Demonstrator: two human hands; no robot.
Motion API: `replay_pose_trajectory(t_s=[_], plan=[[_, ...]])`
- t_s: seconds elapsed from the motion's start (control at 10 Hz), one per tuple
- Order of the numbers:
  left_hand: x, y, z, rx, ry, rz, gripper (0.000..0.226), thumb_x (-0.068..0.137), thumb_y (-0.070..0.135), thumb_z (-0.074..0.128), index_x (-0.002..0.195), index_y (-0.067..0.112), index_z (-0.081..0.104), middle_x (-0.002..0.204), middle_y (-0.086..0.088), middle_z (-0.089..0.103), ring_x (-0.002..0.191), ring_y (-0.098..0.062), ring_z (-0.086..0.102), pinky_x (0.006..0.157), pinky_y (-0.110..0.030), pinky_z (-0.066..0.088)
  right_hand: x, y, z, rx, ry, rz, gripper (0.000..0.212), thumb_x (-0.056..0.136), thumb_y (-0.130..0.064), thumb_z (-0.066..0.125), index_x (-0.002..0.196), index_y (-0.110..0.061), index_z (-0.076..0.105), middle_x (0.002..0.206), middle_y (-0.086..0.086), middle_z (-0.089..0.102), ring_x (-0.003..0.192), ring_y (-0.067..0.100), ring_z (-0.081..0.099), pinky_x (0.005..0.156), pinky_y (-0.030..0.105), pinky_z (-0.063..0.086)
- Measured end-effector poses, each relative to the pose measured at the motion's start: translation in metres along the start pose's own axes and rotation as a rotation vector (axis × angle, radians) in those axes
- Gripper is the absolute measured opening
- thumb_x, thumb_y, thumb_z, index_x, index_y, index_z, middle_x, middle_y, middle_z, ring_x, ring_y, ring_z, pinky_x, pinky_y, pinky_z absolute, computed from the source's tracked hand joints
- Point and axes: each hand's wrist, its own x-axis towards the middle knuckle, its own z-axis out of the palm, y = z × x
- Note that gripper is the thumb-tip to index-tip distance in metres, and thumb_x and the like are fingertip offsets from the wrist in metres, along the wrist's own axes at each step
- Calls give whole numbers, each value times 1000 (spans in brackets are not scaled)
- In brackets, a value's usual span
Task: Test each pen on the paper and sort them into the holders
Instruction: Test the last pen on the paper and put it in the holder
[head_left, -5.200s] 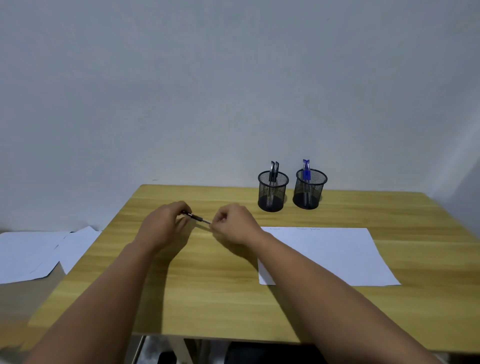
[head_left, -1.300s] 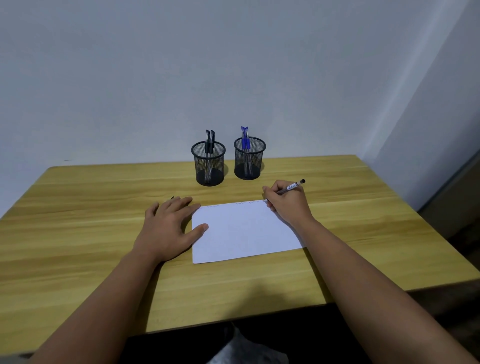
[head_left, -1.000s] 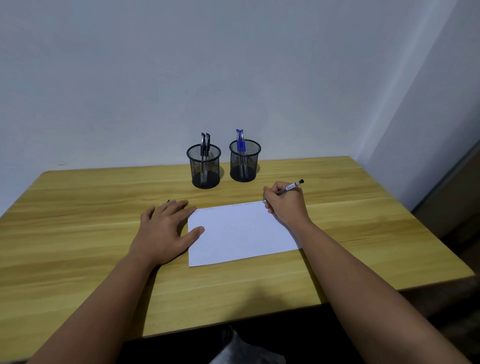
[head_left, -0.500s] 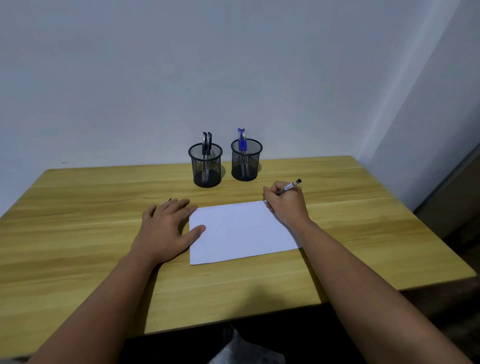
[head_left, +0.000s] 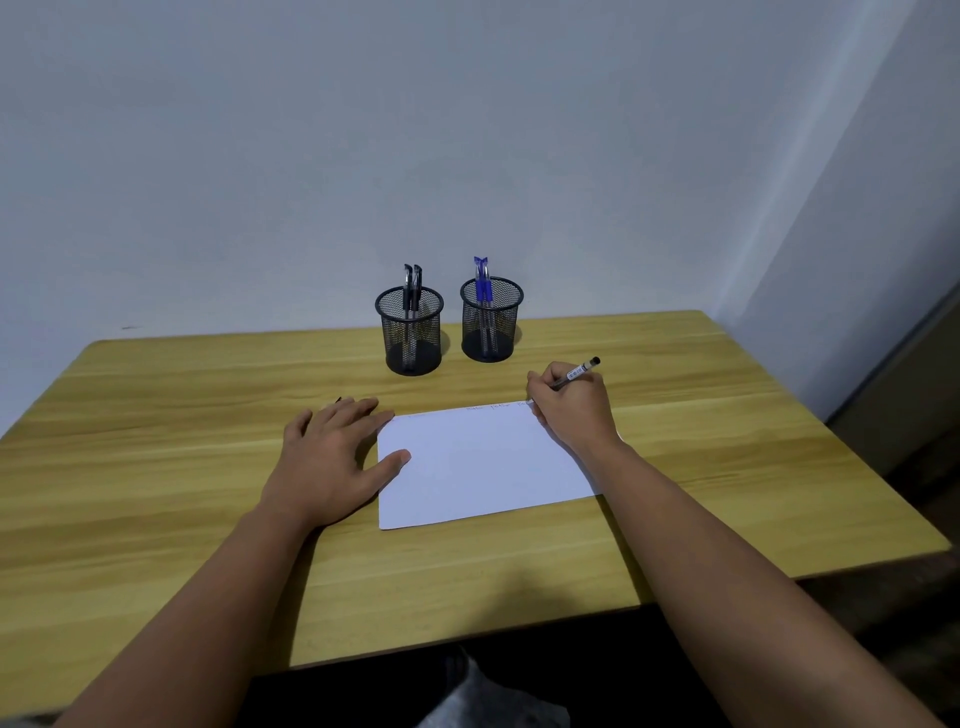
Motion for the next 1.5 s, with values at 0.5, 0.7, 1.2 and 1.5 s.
replay_pose_trajectory(t_s=[0.5,0.7,1.2,1.5], plan=[[-1,1,0,-11,3,0,72,82,82,38,141,44,52,156,15,43,149,-12,29,121,-53,16,2,1,-1,-135,72,-40,37,90,-18,65,64,3,49,57,27,58,49,36,59,48,49,52],[-1,0,0,-17,3,-1,72,82,82,38,142,44,52,156,16,43,150,-12,29,121,-52,16,3,3,-3,-144,76,-44,40,87,-27,63,59,-9,42,49,11,47,49,37,55,50,54,54],[-1,2,-1,-3,-4,-1,73,82,82,37,142,43,52,156,15,43,150,-12,29,121,-53,16,1,-1,-5,-76,110,9,41,94,-19,62,67,2,40,57,16,46,53,26,48,53,35,41],[0,3,-3,1,-15,-6,73,83,81,39,144,43,49,157,15,42,150,-12,29,121,-53,17,12,-21,-8,257,70,244,39,104,-20,71,74,-6,51,59,12,58,40,18,50,37,23,39]])
